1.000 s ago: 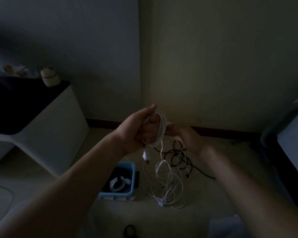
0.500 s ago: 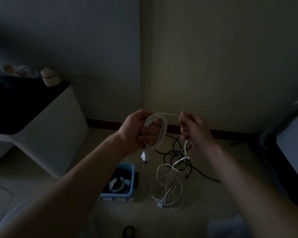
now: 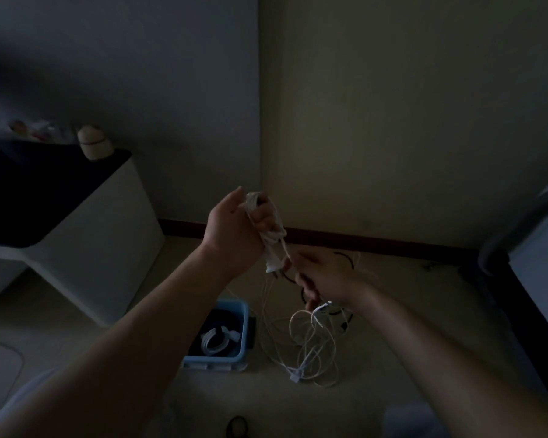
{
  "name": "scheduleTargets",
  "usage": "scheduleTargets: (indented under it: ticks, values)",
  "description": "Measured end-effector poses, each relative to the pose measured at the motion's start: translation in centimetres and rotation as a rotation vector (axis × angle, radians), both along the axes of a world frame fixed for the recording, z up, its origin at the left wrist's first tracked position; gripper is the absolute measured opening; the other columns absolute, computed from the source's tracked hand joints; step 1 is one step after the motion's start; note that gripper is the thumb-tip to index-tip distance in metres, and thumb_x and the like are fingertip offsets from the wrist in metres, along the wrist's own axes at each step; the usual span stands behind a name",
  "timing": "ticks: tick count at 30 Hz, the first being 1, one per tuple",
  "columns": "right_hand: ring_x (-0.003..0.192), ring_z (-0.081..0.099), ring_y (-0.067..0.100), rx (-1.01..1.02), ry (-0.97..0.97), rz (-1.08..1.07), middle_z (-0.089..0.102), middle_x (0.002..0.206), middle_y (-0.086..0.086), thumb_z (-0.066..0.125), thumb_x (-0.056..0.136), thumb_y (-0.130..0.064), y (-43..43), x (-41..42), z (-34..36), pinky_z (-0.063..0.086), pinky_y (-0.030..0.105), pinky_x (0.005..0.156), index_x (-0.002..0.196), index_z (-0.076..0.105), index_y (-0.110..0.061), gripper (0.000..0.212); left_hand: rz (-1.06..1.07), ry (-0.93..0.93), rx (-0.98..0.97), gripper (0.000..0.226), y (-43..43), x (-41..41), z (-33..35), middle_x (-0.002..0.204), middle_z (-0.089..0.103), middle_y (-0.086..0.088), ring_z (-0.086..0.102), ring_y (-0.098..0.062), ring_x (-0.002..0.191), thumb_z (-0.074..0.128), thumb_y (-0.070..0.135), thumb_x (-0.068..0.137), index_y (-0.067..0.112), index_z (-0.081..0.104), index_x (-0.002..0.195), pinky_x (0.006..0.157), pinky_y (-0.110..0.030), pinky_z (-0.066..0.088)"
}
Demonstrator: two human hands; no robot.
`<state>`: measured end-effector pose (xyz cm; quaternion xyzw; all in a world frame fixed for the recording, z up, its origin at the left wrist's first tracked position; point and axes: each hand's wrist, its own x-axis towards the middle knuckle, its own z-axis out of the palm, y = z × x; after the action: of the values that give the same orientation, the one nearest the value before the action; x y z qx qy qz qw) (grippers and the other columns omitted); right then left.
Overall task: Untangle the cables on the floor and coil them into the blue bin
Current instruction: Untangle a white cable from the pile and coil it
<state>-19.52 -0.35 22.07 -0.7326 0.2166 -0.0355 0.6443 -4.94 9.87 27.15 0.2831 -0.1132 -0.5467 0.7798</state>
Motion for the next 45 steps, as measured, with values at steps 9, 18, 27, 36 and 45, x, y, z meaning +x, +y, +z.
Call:
scheduleTargets:
  ticks: [9,18,27,36,45]
  values:
    - [0.053,0.056,-0.003,-0.410,-0.092,-0.020,0.061,0.055,-0.021,0.060,0.097,-0.021,2.2,-0.4,2.1,0.040,0.018,0.058,0.076,0.067,-0.039,0.029,0.126,-0.302,0.261,0.049,-0.6,-0.3,-0.3,0.065,0.042,-0.008,0.042,-0.021,0.057,0.028,0.048,0.098,0.007,0.050,0.083,0.059,-0.033,0.036]
    - [0.045,0.045,0.011,-0.041,-0.232,-0.026,0.048,0.048,-0.006,0.064,0.078,-0.023,0.7,-1.0,3.4,0.037,0.023,0.047,0.071,0.065,-0.010,0.015,0.005,-0.760,0.474,0.050,-1.0,-1.6,-1.5,0.064,0.049,-0.003,0.052,-0.008,0.048,0.029,0.046,0.105,0.012,0.051,0.075,0.048,-0.020,0.043]
    - [0.059,0.058,0.003,-0.147,-0.295,-0.080,0.066,0.064,-0.003,0.070,0.090,-0.009,-2.5,-1.6,3.7,0.042,0.016,0.057,0.087,0.071,0.003,0.013,-0.332,-0.859,0.355,0.067,-0.9,-2.7,-2.3,0.060,0.046,-0.008,0.044,-0.016,0.046,0.022,0.064,0.097,0.006,0.051,0.079,0.045,-0.025,0.035]
    - [0.072,0.062,0.013,-0.259,-0.322,-0.205,0.070,0.073,-0.002,0.082,0.074,-0.024,-3.5,-0.9,2.9,0.050,0.031,0.070,0.075,0.072,-0.020,0.011,-0.400,-0.921,0.381,0.048,-0.3,-3.3,-1.5,0.048,0.034,0.001,0.028,-0.013,0.040,0.039,0.053,0.086,0.008,0.055,0.077,0.042,-0.024,0.027]
    - [0.058,0.057,-0.003,-0.143,-0.330,-0.211,0.064,0.062,-0.011,0.064,0.092,-0.006,-3.9,-1.3,3.1,0.043,0.012,0.057,0.081,0.066,-0.010,0.012,-0.394,-0.845,0.350,0.042,-0.1,-3.5,-1.3,0.050,0.034,0.000,0.027,-0.012,0.042,0.032,0.032,0.105,0.007,0.057,0.082,0.042,-0.022,0.026]
